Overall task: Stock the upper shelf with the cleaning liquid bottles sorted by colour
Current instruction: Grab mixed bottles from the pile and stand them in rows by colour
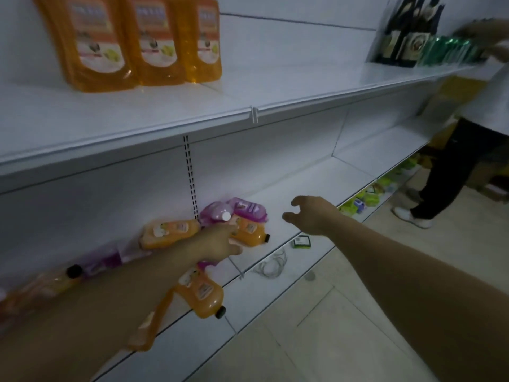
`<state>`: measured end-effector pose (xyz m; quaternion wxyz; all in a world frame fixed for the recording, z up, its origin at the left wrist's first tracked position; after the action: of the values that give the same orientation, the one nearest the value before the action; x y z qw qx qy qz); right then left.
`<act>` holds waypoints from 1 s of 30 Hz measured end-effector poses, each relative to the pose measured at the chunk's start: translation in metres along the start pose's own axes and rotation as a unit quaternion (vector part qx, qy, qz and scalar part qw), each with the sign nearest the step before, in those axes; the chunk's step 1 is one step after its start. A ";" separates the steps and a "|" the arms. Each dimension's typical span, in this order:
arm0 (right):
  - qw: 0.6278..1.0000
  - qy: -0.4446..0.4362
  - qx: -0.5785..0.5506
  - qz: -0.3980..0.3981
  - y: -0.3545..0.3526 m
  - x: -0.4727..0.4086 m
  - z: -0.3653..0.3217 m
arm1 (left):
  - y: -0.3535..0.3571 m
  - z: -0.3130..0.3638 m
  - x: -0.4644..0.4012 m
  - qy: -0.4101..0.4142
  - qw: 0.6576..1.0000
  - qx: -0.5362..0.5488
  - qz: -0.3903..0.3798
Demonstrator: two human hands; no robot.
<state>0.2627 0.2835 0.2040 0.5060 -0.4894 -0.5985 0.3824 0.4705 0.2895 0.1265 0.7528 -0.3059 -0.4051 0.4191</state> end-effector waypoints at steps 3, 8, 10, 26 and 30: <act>0.999 -0.019 -0.005 -0.031 0.005 -0.039 0.005 | 0.000 -0.013 -0.027 -0.038 0.999 0.020 0.004; 0.995 -0.068 -0.008 -0.077 0.028 -0.109 0.011 | 0.013 -0.033 -0.064 -0.107 0.991 0.074 0.032; 0.990 -0.097 0.002 -0.106 0.041 -0.136 0.014 | 0.025 -0.038 -0.079 -0.138 0.985 0.098 0.042; 0.955 -0.218 -0.044 -0.196 0.162 -0.289 0.046 | 0.138 -0.028 -0.207 -0.318 0.833 0.367 0.264; 0.961 -0.187 -0.116 -0.166 0.187 -0.308 0.057 | 0.164 -0.050 -0.226 -0.384 0.742 0.413 0.362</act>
<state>0.2467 0.0290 -0.0563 0.3816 -0.3584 -0.7953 0.3056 0.3784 0.1603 -0.1093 0.3777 0.0988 -0.3061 0.8683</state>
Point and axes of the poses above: each hand's wrist, its own x-axis away from the middle knuckle, its own y-axis out of the palm, z = x × y, the point moved 6 cm from there along -x, towards the middle knuckle
